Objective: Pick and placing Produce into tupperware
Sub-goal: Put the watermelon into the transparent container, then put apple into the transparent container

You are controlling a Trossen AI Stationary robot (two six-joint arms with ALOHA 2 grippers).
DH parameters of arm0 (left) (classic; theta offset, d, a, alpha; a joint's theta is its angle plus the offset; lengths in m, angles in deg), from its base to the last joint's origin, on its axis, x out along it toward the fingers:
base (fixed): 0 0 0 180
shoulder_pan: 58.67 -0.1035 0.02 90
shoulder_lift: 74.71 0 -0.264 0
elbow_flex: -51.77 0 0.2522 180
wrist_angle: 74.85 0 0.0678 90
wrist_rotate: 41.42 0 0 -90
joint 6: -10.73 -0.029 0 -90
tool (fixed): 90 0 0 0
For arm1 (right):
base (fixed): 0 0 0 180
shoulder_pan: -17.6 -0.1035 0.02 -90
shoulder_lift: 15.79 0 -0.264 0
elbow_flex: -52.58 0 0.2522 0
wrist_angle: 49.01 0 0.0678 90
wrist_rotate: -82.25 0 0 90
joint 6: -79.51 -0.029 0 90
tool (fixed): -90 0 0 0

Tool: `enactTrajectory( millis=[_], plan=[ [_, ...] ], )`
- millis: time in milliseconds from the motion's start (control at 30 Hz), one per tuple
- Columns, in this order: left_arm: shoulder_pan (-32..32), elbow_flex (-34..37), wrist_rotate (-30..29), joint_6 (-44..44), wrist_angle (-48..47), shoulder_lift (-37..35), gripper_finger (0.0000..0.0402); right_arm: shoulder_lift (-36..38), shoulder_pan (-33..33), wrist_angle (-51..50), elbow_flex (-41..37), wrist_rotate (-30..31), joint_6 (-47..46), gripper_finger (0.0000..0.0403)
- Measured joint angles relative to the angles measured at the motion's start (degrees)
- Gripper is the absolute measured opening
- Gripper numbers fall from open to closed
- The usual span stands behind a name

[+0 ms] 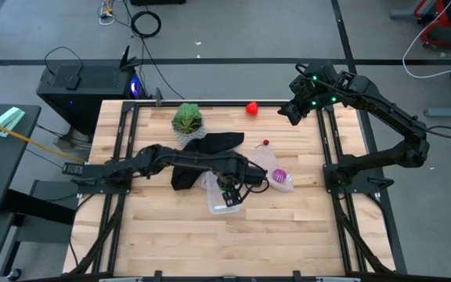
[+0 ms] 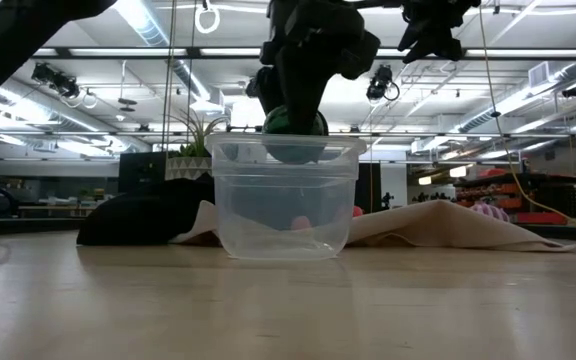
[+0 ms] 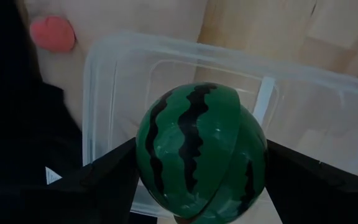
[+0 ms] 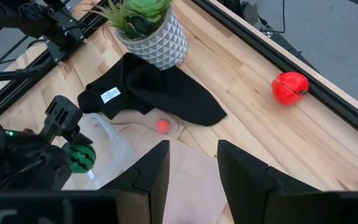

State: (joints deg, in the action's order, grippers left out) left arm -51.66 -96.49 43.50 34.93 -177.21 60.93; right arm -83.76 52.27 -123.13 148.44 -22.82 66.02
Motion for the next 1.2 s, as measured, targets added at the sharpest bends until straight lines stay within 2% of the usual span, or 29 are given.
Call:
enactTrajectory(
  millis=[267, 667, 833, 933, 1033, 1100, 1200],
  plan=[
    [0.0, 0.0, -2.1, 0.1, 0.0, 0.0, 0.0313, 0.0, 0.0, 0.0, 0.0, 0.0, 0.0, 0.0142],
    [0.3, 0.0, -2.8, 0.4, -1.2, -0.1, 0.0358, 0.0, 0.0, 0.0, 0.0, 0.0, 0.2, 0.0142],
    [0.4, 0.0, -3.3, -1.1, -1.3, -0.1, 0.0352, 0.0, 0.0, 0.0, 0.0, 0.0, 0.2, 0.0142],
    [0.4, 0.0, -4.8, -1.2, -1.4, -0.3, 0.0328, 0.0, 0.0, 0.0, 0.0, 0.0, 0.2, 0.0142],
    [0.7, -0.4, -5.8, -1.1, -1.3, -1.4, 0.0280, 0.0, 0.0, 0.0, 0.0, 0.0, 0.4, 0.0142],
    [1.0, -0.4, -6.4, -1.3, 0.0, -2.9, 0.0228, 0.0, 0.0, 0.0, 0.0, 0.0, 0.4, 0.0142],
    [1.6, -0.5, -6.4, -0.6, 3.2, -4.0, 0.0123, 0.0, 0.0, 0.0, 0.0, 0.0, 0.4, 0.0142]
  ],
)
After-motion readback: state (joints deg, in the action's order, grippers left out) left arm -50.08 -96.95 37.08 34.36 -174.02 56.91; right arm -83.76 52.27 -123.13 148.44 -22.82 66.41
